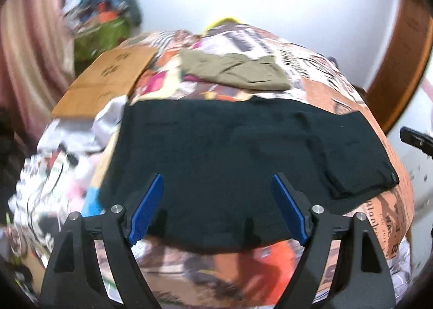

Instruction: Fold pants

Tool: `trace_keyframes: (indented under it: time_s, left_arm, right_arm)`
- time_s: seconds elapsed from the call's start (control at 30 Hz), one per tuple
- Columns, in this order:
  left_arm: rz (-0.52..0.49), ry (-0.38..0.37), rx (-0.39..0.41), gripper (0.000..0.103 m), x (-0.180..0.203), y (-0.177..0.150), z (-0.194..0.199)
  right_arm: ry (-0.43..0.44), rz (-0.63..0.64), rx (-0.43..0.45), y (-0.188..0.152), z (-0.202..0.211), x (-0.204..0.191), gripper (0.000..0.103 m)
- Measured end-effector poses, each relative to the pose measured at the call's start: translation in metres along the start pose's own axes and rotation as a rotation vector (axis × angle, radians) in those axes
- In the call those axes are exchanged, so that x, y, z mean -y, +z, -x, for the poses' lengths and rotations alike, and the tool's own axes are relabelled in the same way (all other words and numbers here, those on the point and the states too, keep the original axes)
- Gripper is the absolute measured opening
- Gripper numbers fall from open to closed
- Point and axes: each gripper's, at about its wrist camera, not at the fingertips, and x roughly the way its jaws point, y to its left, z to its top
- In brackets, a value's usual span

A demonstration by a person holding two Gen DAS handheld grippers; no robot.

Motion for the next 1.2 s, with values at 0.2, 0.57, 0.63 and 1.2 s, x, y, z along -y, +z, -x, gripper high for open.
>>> trace_keyframes:
  time_s: [0.2, 0.57, 0.63, 1.2]
  left_arm:
    - [0.178, -0.018, -0.052, 0.082, -0.054, -0.024, -0.003]
    - [0.392, -0.159, -0.138, 0.082, -0.088, -0.051, -0.044]
    - [0.434, -0.194, -0.137, 0.082, -0.094, -0.052, -0.051]
    - [0.439, -0.118, -0.114, 0.062, -0.088, -0.027, -0.078]
  right_arm:
    - [0.011, 0.043, -0.041, -0.001, -0.03, -0.024, 0.035]
    - [-0.016, 0.086, -0.193, -0.024, -0.08, -0.044, 0.035]
    - [-0.032, 0.105, -0.199, -0.029, -0.084, -0.045, 0.035]
    - [-0.006, 0.114, -0.196, -0.03, -0.086, -0.043, 0.036]
